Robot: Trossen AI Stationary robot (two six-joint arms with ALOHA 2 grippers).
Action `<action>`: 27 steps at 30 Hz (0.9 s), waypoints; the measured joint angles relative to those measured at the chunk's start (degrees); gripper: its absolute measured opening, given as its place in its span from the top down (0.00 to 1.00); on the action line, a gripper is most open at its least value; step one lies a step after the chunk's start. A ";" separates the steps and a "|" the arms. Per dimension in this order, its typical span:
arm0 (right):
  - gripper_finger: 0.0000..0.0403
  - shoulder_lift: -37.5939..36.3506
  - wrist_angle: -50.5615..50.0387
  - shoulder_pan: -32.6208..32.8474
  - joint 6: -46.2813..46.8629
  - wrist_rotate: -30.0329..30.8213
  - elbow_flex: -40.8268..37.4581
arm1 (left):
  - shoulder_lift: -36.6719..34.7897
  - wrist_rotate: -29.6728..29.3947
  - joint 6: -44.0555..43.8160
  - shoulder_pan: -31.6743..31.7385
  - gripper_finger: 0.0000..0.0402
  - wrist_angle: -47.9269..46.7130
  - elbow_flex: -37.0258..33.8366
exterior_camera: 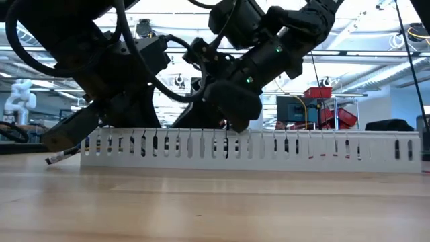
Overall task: Ziptie cables
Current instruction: Put the zip-tied cables into the white cable duct
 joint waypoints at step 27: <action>1.00 -1.51 -7.06 0.74 0.70 2.07 -0.18 | 0.63 -14.97 -6.21 -0.28 0.97 -2.56 5.73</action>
